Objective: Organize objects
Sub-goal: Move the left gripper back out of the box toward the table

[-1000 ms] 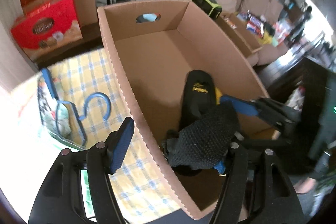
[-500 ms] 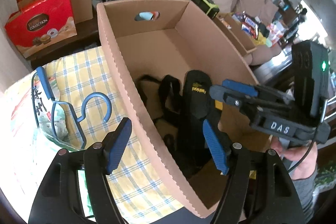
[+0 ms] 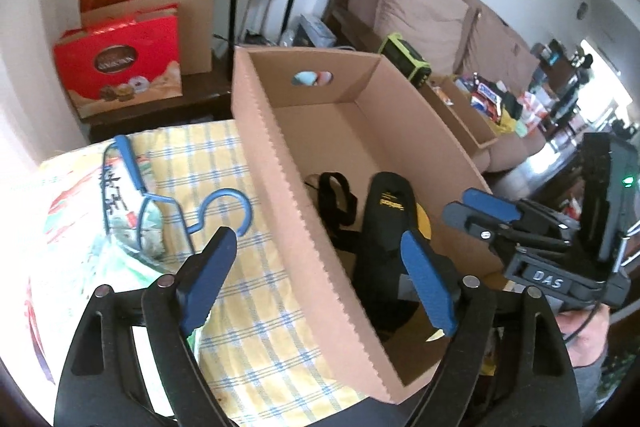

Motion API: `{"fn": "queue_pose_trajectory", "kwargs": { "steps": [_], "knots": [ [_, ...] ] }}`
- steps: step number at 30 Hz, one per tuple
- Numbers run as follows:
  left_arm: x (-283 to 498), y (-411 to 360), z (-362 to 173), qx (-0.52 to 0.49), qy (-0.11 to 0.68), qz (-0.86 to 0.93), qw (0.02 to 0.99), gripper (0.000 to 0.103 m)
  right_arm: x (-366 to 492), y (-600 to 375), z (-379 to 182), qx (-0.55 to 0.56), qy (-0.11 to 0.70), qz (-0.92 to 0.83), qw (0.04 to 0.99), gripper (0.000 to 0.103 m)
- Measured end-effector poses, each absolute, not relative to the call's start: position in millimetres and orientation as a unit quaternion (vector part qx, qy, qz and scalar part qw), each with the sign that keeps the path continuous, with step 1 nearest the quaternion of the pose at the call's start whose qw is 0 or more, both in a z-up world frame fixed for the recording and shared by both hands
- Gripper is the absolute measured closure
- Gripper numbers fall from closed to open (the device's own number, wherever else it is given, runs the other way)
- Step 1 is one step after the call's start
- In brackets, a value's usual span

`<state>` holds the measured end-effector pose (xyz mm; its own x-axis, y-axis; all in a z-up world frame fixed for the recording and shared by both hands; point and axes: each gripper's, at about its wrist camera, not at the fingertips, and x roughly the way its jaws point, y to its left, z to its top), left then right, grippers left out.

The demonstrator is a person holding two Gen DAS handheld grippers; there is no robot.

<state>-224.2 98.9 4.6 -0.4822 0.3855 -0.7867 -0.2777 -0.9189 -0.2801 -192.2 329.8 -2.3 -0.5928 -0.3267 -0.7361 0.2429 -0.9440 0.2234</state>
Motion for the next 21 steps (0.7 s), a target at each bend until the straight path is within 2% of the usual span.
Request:
{"fn": "queue_pose_trajectory", "kwargs": {
  "steps": [2,7,10,21],
  "knots": [
    [-220,94,6,-0.464,-0.051,0.866,0.182,0.017,-188,323,2,0.418,-0.036,-0.894,0.158,0.04],
    [-208,82,7,-0.455,-0.05,0.874,0.162,0.012,-181,308,6,0.417,-0.019,-0.894,0.162,0.037],
    [-201,77,6,-0.452,-0.05,0.877,0.156,0.003,-176,300,7,0.415,-0.014,-0.895,0.164,0.026],
    [-173,54,13,-0.431,-0.029,0.893,0.124,0.002,-155,274,17,0.398,-0.001,-0.901,0.171,0.017]
  ]
}}
